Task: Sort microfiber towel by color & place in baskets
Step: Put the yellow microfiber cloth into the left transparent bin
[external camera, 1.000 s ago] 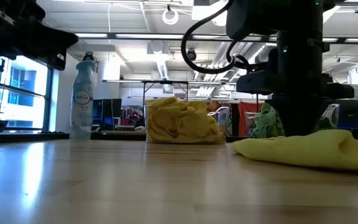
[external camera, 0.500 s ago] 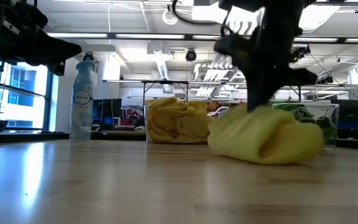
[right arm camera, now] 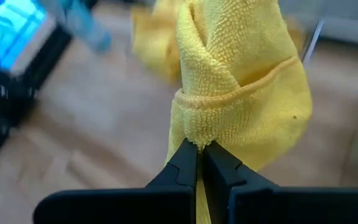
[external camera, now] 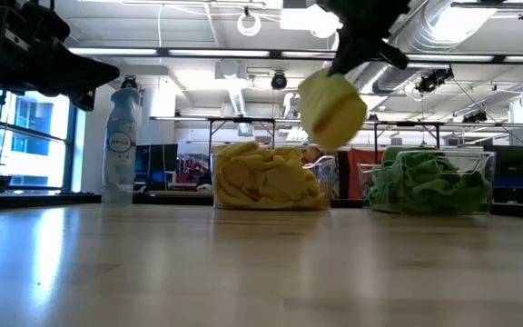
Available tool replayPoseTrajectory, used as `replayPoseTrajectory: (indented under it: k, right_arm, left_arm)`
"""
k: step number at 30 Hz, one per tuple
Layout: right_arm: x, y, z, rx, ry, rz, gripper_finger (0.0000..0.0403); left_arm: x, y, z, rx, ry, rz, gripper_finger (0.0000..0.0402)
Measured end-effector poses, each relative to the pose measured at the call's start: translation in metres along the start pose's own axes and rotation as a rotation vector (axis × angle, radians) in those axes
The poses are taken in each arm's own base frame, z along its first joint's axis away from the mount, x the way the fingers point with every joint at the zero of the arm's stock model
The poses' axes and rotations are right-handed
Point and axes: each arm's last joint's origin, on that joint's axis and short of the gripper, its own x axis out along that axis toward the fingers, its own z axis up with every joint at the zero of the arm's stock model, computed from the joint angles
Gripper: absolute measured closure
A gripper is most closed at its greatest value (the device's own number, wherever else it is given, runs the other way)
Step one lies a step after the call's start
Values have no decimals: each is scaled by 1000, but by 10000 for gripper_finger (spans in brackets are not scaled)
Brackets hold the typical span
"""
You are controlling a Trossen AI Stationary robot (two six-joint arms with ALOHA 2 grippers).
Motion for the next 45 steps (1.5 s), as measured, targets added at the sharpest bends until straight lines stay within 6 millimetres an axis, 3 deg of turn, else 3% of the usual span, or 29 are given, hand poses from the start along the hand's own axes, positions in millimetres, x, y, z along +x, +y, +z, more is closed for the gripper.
replayPoseTrajectory:
  k: [4,8,15,18,23,31,37,45]
  right_arm:
    - [-4,-12,49,-61,-106,-32,403]
    - [5,-30,88,-91,-146,-55,403]
    - [57,-53,131,-59,-141,133,403]
    - [77,-60,131,-21,-76,135,403]
    - [98,-74,115,-25,46,-88,403]
    - [111,-56,103,-119,16,-136,403]
    - [130,-54,90,-147,108,-183,403]
    - [142,-40,119,-334,283,-291,403]
  left_arm:
    - [0,0,0,0,0,0,401]
    - [0,0,0,0,0,0,401]
    - [0,0,0,0,0,0,401]
    - [0,0,0,0,0,0,401]
    - [0,0,0,0,0,0,401]
    - [0,0,0,0,0,0,401]
    - [0,0,0,0,0,0,401]
    - [0,0,0,-1,-1,0,401]
